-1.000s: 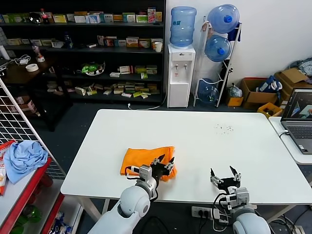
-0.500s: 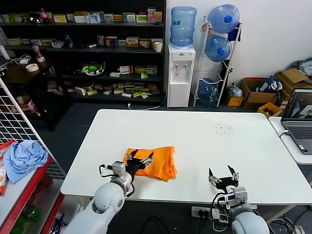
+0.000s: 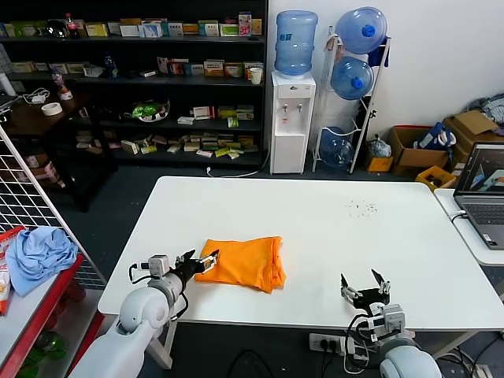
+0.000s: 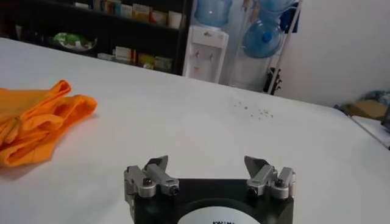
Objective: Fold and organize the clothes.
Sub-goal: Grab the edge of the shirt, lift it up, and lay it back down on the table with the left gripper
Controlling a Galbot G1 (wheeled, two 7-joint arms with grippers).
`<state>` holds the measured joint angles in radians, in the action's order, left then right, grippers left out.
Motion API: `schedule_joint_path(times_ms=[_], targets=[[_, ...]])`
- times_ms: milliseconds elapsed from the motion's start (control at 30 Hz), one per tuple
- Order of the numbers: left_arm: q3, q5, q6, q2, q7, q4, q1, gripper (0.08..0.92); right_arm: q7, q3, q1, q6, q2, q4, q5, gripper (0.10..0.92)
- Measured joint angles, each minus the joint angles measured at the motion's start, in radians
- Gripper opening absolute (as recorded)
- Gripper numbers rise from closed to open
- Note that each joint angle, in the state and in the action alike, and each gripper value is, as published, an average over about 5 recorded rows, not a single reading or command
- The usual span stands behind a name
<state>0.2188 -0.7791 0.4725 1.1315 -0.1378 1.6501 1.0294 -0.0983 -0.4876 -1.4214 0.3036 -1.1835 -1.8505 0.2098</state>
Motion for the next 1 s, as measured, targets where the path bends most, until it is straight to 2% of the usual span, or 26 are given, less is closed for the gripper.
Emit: schedule_joint_path(times_ms=[600,733,1000], targets=[[0.018,-0.042,0.055,0.009,0.066,-0.056,-0.007,0.818,0.0,-0.002,-0.002,0.0,-0.004,-0.003,0.006,0.823],[0.016,-0.038,0.053,0.015,0.077,-0.072,-0.016,0.741,0.0,-0.001,-0.003,0.0,-0.005,-0.003,0.006,0.823],[0.014,-0.034,0.055,0.018,0.093,-0.081,-0.018,0.499,-0.002,-0.001,0.001,0.002,-0.003,-0.006,0.006,0.823]])
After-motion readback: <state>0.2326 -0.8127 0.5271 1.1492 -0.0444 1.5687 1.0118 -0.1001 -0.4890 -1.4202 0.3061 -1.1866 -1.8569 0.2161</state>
